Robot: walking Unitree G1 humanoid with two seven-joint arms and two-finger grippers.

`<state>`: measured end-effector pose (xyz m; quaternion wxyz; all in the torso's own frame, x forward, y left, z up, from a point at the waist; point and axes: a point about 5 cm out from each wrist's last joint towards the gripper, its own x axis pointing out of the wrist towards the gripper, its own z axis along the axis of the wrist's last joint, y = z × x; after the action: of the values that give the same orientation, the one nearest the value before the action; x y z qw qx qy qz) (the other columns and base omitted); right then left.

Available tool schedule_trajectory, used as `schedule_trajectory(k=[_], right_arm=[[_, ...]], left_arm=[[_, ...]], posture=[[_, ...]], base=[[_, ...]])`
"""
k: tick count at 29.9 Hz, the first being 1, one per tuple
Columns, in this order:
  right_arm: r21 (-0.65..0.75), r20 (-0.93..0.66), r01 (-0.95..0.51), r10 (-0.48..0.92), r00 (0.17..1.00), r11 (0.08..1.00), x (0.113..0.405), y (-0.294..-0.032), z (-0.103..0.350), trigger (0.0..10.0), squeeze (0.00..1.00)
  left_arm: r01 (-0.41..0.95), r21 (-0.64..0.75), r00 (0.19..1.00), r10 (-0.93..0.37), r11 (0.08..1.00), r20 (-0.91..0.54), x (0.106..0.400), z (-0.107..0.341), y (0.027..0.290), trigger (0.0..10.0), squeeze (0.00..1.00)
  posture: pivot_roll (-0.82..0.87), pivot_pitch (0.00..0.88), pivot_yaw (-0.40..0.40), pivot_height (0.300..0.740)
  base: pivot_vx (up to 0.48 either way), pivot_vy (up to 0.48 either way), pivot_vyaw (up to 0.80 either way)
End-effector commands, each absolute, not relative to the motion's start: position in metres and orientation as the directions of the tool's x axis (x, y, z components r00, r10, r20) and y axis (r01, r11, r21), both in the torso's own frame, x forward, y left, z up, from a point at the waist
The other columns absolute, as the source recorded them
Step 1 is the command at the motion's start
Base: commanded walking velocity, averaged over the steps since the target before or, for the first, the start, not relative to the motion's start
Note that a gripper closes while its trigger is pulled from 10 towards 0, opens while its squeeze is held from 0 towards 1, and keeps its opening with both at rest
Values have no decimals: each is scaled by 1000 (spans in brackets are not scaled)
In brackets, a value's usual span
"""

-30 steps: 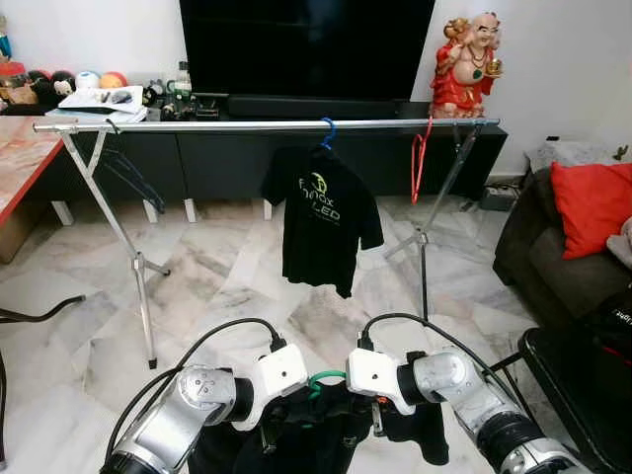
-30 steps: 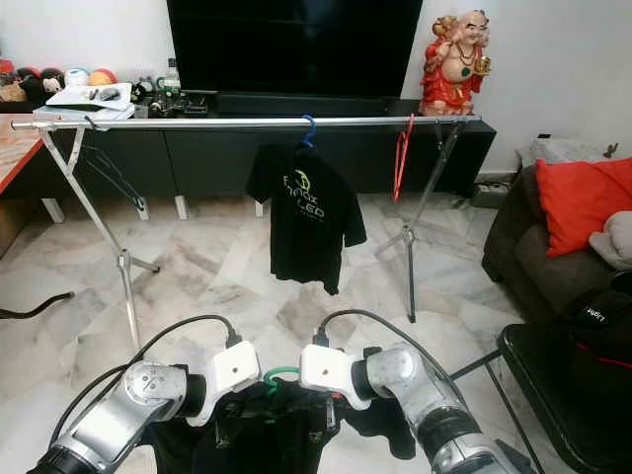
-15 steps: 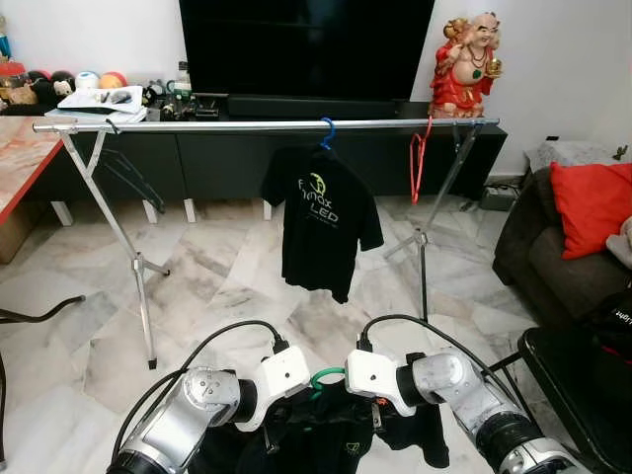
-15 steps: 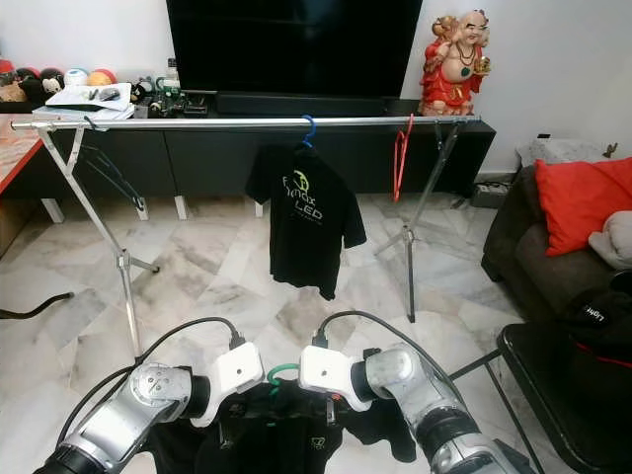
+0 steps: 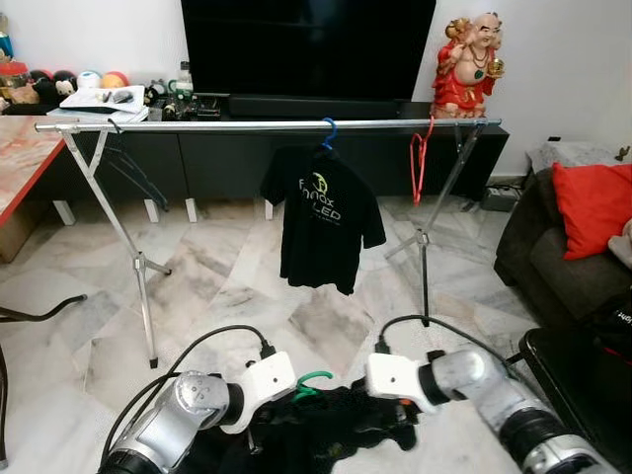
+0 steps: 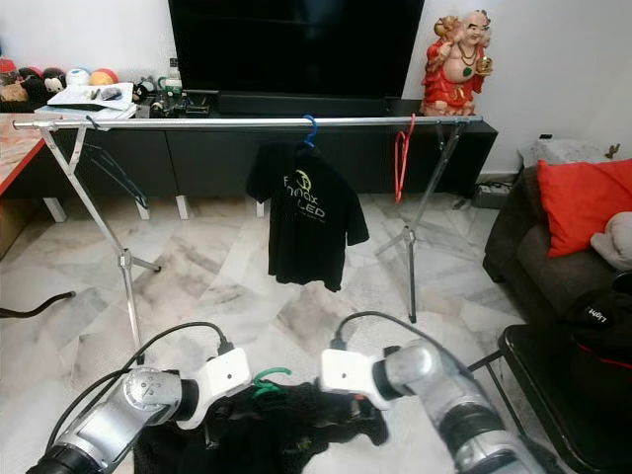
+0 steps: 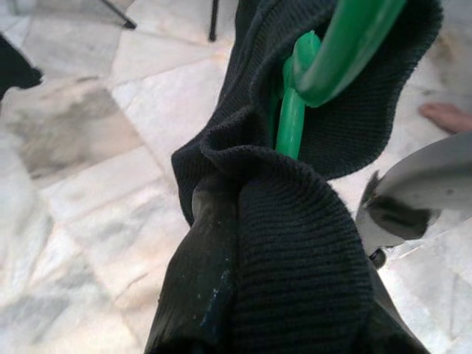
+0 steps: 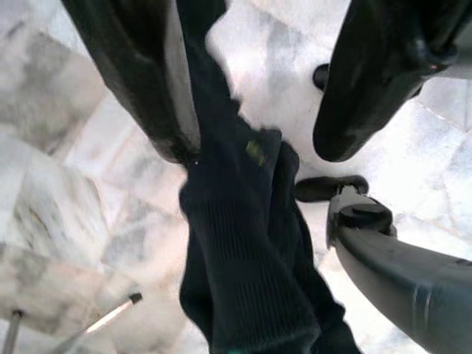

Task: Hang hanger

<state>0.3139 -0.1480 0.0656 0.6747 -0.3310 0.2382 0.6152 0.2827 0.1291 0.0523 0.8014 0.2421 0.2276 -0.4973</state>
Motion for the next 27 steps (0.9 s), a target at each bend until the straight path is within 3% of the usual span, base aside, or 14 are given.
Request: schedule_trajectory(k=[1, 7, 10, 11, 12, 13, 14, 15, 16, 17, 21, 23, 27], right_arm=[[-174, -714, -984, 682, 160, 49, 320, -151, 75, 10000, 1000], [-231, -648, -955, 703, 293, 185, 328, -168, 87, 10000, 1000], [-293, -576, -899, 690, 439, 327, 337, -177, 95, 10000, 1000], [-310, -555, -875, 677, 484, 372, 340, -180, 97, 10000, 949], [-327, -521, -832, 649, 555, 449, 344, -185, 100, 10000, 0], [-337, -488, -783, 614, 621, 523, 348, -191, 102, 10000, 0], [-323, -423, -637, 495, 759, 700, 352, -208, 102, 10000, 0], [-314, -409, -577, 441, 799, 754, 351, -216, 100, 10000, 0], [-314, -409, -577, 441, 799, 754, 351, -216, 100, 10000, 0], [-284, -408, -481, 349, 843, 829, 346, -229, 90, 10000, 0], [-167, -425, -275, 182, 887, 947, 330, -250, 65, 10000, 0], [-146, -536, -169, 66, 842, 975, 299, -260, 26, 10000, 0], [-138, -639, -154, 30, 769, 978, 269, -254, -8, 10000, 0]], left_arm=[[900, 204, 429, -697, 386, -574, 290, 62, 126, 0, 0], [853, 183, 509, -700, 489, -501, 295, 59, 128, 0, 0], [799, 205, 589, -665, 565, -460, 301, 61, 132, 0, 0], [784, 207, 607, -652, 585, -454, 302, 61, 134, 0, 0], [770, 216, 625, -640, 601, -446, 303, 61, 136, 0, 0], [750, 232, 649, -622, 619, -438, 304, 61, 138, 0, 0], [673, 260, 725, -548, 693, -417, 308, 59, 146, 2824, 0], [645, 269, 749, -521, 716, -409, 309, 58, 149, 4784, 0], [645, 269, 749, -521, 716, -409, 309, 58, 149, 4784, 0], [595, 273, 786, -477, 756, -393, 309, 55, 154, 10000, 0], [501, 224, 835, -398, 836, -379, 307, 48, 162, 10000, 0], [330, 196, 904, -250, 923, -346, 304, 41, 181, 10000, 0], [206, 167, 941, -148, 964, -306, 299, 38, 196, 10000, 0]], posture=[[120, 0, -70, 740], [111, 0, -67, 740], [106, 0, -65, 740], [106, 0, -65, 740], [101, 0, -63, 740], [99, 0, -60, 740], [93, 0, -52, 740], [93, 0, -52, 740], [93, 0, -52, 740], [85, 0, -43, 740], [77, 0, -35, 740], [72, 0, -25, 740], [76, 0, -21, 740]], base=[[0, 0, 0], [0, 0, 0], [0, 0, 0], [0, 0, 0], [0, 0, 0], [0, 0, 0], [0, 0, 0], [0, 0, 0], [0, 0, 0], [0, 0, 0], [0, 0, 0], [0, 0, 0], [0, 0, 0]])
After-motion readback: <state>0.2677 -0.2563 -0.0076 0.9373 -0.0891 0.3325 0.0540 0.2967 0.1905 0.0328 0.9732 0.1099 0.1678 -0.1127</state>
